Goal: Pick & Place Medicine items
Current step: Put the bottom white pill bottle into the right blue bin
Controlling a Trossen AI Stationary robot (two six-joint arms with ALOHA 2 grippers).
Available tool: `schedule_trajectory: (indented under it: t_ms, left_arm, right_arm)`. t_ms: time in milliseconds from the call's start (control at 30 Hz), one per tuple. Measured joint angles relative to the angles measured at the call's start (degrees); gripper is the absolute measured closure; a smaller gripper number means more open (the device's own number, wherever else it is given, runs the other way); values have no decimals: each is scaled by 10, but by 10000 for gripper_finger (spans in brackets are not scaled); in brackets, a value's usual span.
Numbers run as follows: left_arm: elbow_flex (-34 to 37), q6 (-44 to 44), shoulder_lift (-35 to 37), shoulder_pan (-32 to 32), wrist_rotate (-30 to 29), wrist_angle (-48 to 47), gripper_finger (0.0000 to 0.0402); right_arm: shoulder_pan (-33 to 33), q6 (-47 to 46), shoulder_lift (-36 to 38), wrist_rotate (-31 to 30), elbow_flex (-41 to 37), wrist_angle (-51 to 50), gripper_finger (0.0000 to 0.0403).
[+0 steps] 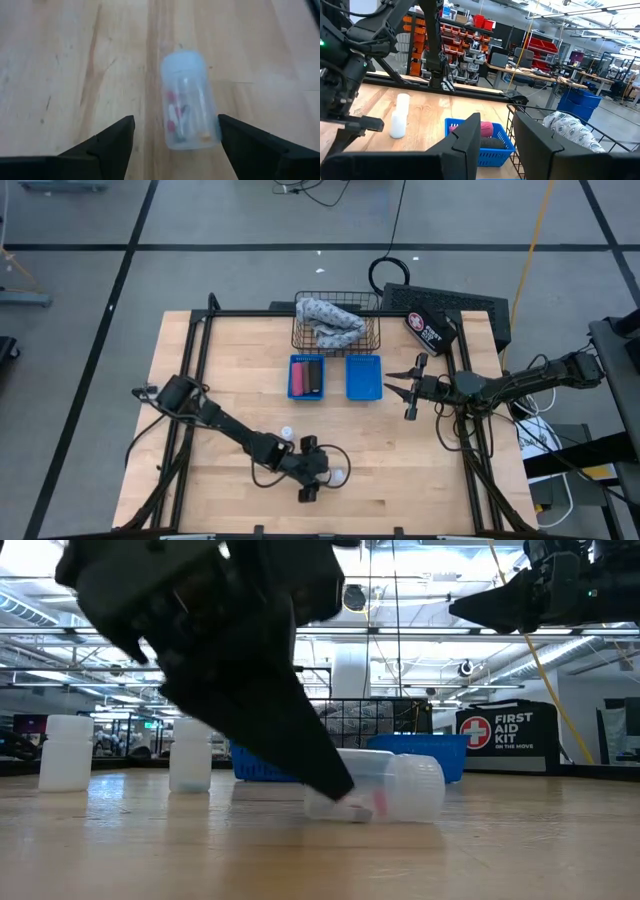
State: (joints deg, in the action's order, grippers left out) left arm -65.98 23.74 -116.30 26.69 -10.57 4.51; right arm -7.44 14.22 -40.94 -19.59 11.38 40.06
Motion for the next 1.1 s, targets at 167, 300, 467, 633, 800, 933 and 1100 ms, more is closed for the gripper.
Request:
schedule_trajectory:
  t_ms: [167, 300, 467, 633, 800, 933, 1100]
  left_arm:
    - [0, -3, -13, -2, -11, 4, 133]
    - [0, -28, -13, -4, -17, 4, 159]
    - [0, -44, -13, -14, -17, 11, 208]
    - [0, -45, -13, -24, -16, 20, 250]
    - [0, -45, -14, -27, -15, 33, 265]
    - [0, -52, -14, -27, -16, 35, 259]
    - [0, -50, -14, -30, -58, 31, 230]
  right_arm:
    - [0, 0, 0, 1, 0, 0, 298]
    - [0, 0, 0, 1, 0, 0, 298]
    - [0, 0, 0, 1, 0, 0, 298]
    - [0, 0, 0, 2, 0, 0, 298]
    - [0, 0, 0, 2, 0, 0, 298]
    - [0, -1, 0, 2, 0, -3, 298]
    - [-13, -29, -1, 19, 0, -22, 298]
